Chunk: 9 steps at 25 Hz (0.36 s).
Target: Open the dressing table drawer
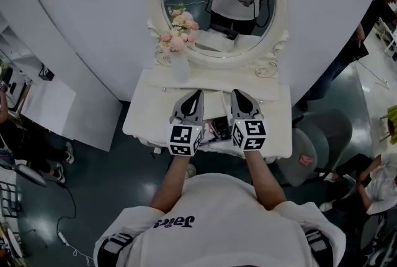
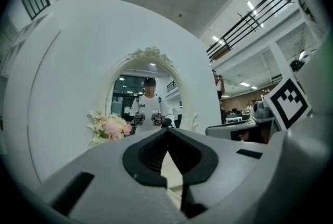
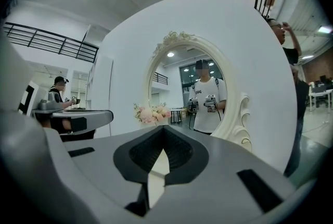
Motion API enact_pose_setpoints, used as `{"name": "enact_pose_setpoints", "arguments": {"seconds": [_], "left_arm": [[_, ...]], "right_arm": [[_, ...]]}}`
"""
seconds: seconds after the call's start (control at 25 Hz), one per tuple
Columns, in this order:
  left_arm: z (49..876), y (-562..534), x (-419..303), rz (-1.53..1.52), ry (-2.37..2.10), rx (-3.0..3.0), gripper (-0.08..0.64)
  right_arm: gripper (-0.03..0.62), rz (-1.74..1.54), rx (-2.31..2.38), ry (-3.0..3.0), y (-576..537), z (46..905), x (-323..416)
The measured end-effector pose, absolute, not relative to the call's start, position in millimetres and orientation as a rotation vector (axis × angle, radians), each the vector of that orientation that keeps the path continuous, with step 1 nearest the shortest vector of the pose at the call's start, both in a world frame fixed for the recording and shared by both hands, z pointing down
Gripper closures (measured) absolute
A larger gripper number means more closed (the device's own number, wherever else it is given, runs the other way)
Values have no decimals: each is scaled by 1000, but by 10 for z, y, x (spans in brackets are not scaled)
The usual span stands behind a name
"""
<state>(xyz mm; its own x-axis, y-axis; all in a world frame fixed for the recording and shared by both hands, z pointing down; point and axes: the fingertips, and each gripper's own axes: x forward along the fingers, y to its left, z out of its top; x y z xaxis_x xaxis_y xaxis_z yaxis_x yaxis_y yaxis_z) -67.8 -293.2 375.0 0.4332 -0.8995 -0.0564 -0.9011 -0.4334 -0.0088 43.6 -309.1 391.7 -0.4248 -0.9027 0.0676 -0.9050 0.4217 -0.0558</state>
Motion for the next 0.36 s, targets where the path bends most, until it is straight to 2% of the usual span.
{"name": "enact_pose_setpoints", "arguments": {"seconds": [0.36], "left_arm": [[3827, -2923, -603, 53, 1659, -2639, 545]], "right_arm": [[584, 139, 1665, -2613, -3074, 3989, 509]]}}
